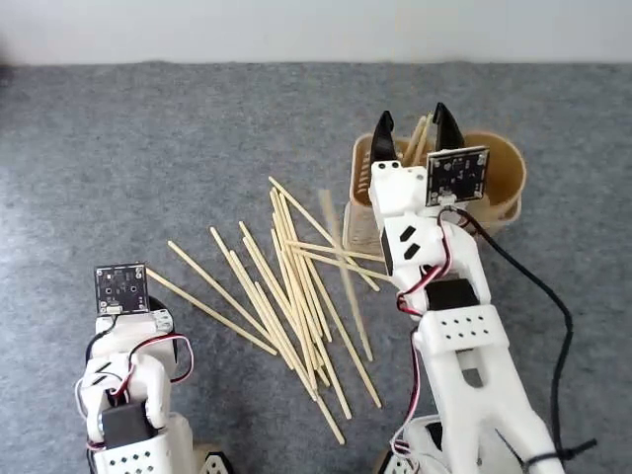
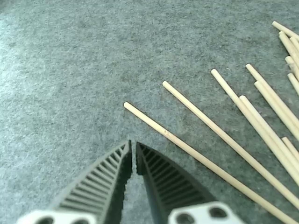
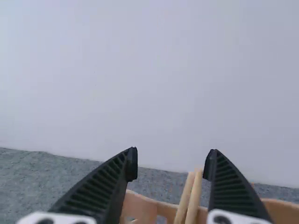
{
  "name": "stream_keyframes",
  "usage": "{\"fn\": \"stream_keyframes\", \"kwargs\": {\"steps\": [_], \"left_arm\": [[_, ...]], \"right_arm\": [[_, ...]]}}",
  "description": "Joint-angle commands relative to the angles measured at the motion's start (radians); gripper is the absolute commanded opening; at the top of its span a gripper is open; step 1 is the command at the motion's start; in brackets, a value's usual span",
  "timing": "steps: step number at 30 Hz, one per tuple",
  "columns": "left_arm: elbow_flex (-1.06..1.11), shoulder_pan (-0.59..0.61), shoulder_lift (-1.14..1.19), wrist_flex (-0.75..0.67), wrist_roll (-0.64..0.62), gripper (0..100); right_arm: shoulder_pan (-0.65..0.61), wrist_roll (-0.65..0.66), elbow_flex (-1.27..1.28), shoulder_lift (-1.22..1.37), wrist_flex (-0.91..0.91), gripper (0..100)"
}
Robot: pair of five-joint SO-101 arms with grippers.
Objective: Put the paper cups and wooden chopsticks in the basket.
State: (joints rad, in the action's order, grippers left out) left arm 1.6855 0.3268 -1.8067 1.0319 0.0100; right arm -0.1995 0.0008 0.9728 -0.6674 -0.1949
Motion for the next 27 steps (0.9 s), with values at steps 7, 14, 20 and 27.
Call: {"fn": "stream_keyframes", "kwargs": {"steps": [7, 14, 20, 27], "left_arm": [[-0.005, -0.002, -0.012, -0.018, 0.012, 2], [-0.004, -0.002, -0.012, -0.018, 0.012, 2], [-0.004, -0.002, -0.012, -0.018, 0.012, 2], [-0.004, -0.002, -0.012, -0.018, 0.012, 2]], "right_arm": [[-0.015, -0.181, -0.411, -0.188, 0.639, 22.6], [-0.105, -0.189, -0.551, -0.188, 0.986, 22.6], [-0.189, -0.187, -0.548, -0.186, 1.230, 22.6], [-0.335, -0.187, -0.471, -0.136, 1.466, 22.6]]}}
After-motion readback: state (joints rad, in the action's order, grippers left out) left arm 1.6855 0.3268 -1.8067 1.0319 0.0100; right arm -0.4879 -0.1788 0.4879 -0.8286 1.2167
